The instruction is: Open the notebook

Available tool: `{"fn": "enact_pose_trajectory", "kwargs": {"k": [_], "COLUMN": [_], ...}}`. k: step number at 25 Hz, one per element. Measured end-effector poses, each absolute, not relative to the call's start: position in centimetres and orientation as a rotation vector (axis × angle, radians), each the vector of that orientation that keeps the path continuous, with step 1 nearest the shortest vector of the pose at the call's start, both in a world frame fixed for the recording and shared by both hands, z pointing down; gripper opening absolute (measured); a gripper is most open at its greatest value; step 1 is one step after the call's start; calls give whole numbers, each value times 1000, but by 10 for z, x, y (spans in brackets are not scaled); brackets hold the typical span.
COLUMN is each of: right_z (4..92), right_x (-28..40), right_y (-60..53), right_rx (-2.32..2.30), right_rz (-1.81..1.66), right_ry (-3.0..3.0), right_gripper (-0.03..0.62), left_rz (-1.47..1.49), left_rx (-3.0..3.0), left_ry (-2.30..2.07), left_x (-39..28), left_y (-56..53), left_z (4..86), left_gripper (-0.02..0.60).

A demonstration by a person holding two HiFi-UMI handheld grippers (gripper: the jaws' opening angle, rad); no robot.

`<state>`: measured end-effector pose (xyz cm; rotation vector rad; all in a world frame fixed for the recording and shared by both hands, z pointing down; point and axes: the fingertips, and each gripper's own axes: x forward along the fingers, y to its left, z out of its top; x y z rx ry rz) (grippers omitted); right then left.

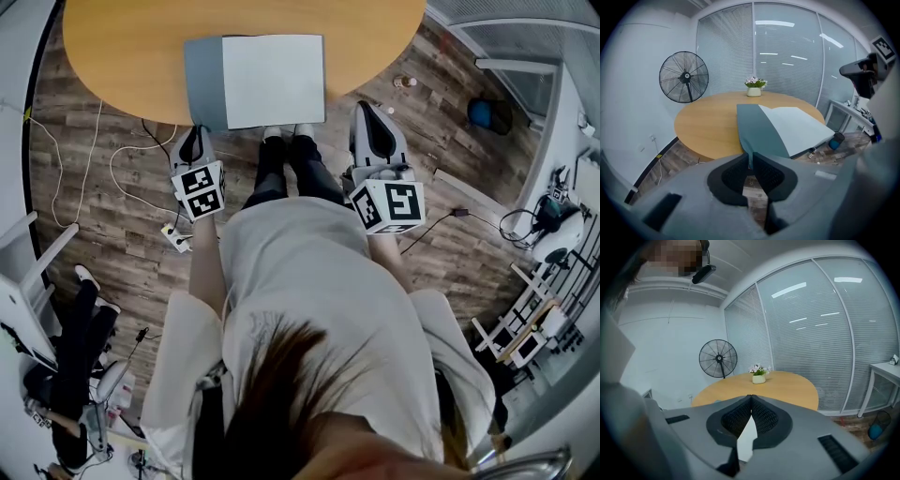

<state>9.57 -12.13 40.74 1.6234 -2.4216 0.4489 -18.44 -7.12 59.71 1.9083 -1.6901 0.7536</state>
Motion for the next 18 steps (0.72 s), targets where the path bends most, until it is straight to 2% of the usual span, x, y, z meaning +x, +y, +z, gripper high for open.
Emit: {"fn": "enact_pose_trajectory", "kwargs": {"k": [18], "right_z": [402], "right_x": [86], "right_y": [-128], "right_rx": [1635], "right_rz": [433], "right_ry": [-2434], "right_gripper": [0], "left_rz": [736], "left_rx": [1869], "left_ry": [-1665], "left_x": [-184], "left_y": [-68], "left_z": [614], "left_gripper": [54]}}
